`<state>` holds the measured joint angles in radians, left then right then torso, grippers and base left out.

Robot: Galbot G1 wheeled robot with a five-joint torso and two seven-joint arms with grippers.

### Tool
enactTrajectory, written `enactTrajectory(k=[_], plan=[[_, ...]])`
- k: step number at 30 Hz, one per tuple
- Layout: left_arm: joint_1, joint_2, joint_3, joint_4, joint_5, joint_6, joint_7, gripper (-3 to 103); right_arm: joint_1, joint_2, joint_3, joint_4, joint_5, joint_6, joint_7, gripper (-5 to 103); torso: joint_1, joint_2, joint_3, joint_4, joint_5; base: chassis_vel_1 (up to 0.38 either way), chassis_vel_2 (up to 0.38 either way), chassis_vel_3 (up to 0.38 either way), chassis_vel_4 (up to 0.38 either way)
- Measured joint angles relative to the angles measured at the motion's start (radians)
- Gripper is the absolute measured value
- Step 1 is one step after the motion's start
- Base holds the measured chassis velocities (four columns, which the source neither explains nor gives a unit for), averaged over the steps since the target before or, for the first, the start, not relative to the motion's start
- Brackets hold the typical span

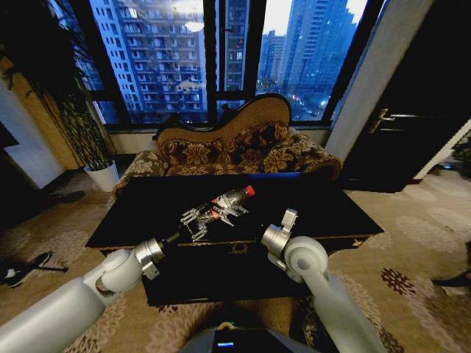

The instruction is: Move to the front of the table and place the trash on the table into the trash bin.

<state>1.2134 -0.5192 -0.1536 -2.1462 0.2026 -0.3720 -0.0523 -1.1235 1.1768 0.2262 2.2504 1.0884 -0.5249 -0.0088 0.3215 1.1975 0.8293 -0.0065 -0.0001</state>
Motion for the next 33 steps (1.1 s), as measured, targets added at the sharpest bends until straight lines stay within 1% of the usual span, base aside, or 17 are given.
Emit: enactTrajectory(k=[2, 3, 4, 7, 10, 11, 14, 15, 19, 22, 24, 26, 28, 29, 31, 32, 33], plan=[[0.006, -0.001, -0.004, -0.002, 0.000, 0.002, 0.000, 34, -0.001, 0.000, 0.002, 0.001, 0.000, 0.000, 0.000, 44, 0.000, 0.000, 0.000, 0.0000, 0.0000, 0.000, 0.000, 0.000, 0.000], [0.014, -0.002, -0.011, -0.003, 0.001, 0.004, -0.002, 44, -0.003, 0.001, 0.015, -0.002, 0.000, 0.002, 0.001, 43, 0.000, 0.000, 0.000, 0.0001, 0.0000, 0.000, 0.000, 0.000, 0.000], [0.014, -0.002, -0.011, -0.003, 0.001, 0.004, -0.002, 44, -0.003, 0.001, 0.015, -0.002, 0.000, 0.002, 0.001, 43, 0.000, 0.000, 0.000, 0.0001, 0.0000, 0.000, 0.000, 0.000, 0.000], [0.015, -0.004, -0.018, 0.000, 0.002, 0.013, -0.008, 60, -0.007, 0.007, 0.039, -0.006, -0.003, 0.008, 0.009, 34, 0.000, 0.000, 0.000, -0.0002, 0.0000, 0.000, 0.000, 0.000, 0.000], [0.014, -0.004, -0.023, 0.000, 0.002, 0.017, -0.010, 66, -0.009, 0.008, 0.048, -0.007, -0.003, 0.008, 0.009, 29, 0.000, 0.000, 0.000, -0.0002, 0.0000, 0.000, 0.000, 0.000, 0.000], [0.014, -0.004, -0.023, 0.000, 0.002, 0.017, -0.010, 66, -0.009, 0.008, 0.048, -0.007, -0.003, 0.008, 0.009, 29, 0.000, 0.000, 0.000, -0.0002, 0.0000, 0.000, 0.000, 0.000, 0.000], [0.018, -0.004, -0.035, 0.000, 0.001, 0.020, -0.015, 82, -0.009, 0.009, 0.060, -0.010, -0.001, 0.008, 0.010, 28, 0.000, 0.000, 0.000, -0.0001, 0.0000, 0.000, 0.000, 0.000, 0.000], [0.018, -0.004, -0.035, 0.000, 0.001, 0.020, -0.015, 82, -0.009, 0.009, 0.060, -0.010, -0.001, 0.008, 0.010, 28, 0.000, 0.000, 0.000, -0.0001, 0.0000, 0.000, 0.000, 0.000, 0.000], [0.031, -0.016, -0.071, -0.006, -0.032, 0.035, -0.035, 97, 0.003, 0.021, 0.084, -0.024, 0.000, 0.010, 0.010, 28, 0.000, 0.000, 0.000, 0.0000, 0.0000, 0.000, 0.000, 0.000, 0.000], [0.032, -0.018, -0.108, -0.022, -0.093, 0.071, -0.044, 100, 0.012, 0.028, 0.098, -0.033, -0.013, 0.023, 0.010, 28, 0.000, 0.000, 0.000, 0.0000, 0.0000, 0.000, 0.000, 0.000, 0.000], [0.029, -0.015, -0.151, -0.055, -0.203, 0.138, -0.063, 100, 0.021, 0.038, 0.108, -0.040, -0.039, 0.042, 0.010, 28, 0.000, 0.000, 0.000, 0.0001, 0.0001, 0.000, 0.000, 0.000, 0.000], [0.026, -0.015, -0.163, -0.063, -0.242, 0.162, -0.079, 100, 0.022, 0.039, 0.112, -0.044, -0.054, 0.048, 0.010, 28, 0.000, 0.000, 0.000, 0.0001, 0.0001, 0.000, 0.000, 0.000, 0.000], [0.012, -0.028, -0.204, -0.083, -0.360, 0.251, -0.157, 100, 0.025, 0.039, 0.123, -0.057, -0.112, 0.070, 0.010, 28, 0.000, 0.000, 0.000, -0.0003, 0.0001, 0.000, 0.000, 0.000, 0.000], [0.012, -0.028, -0.204, -0.083, -0.360, 0.251, -0.157, 100, 0.025, 0.039, 0.123, -0.057, -0.112, 0.070, 0.010, 28, 0.000, 0.000, 0.000, -0.0003, 0.0001, 0.000, 0.000, 0.000, 0.000], [-0.005, -0.060, -0.237, -0.093, -0.436, 0.352, -0.247, 100, 0.027, 0.037, 0.127, -0.087, -0.226, 0.105, 0.010, 28, 0.000, 0.000, 0.000, 0.0000, 0.0001, 0.000, 0.000, 0.000, 0.000], [-0.005, -0.060, -0.237, -0.093, -0.436, 0.352, -0.247, 100, 0.027, 0.037, 0.127, -0.087, -0.226, 0.105, 0.010, 28, 0.000, 0.000, 0.000, 0.0000, 0.0001, 0.000, 0.000, 0.000, 0.000], [-0.013, -0.072, -0.246, -0.093, -0.458, 0.385, -0.270, 100, 0.027, 0.036, 0.128, -0.099, -0.269, 0.117, 0.010, 28, 0.000, 0.000, 0.000, 0.0001, 0.0000, 0.000, 0.000, 0.000, 0.000]])
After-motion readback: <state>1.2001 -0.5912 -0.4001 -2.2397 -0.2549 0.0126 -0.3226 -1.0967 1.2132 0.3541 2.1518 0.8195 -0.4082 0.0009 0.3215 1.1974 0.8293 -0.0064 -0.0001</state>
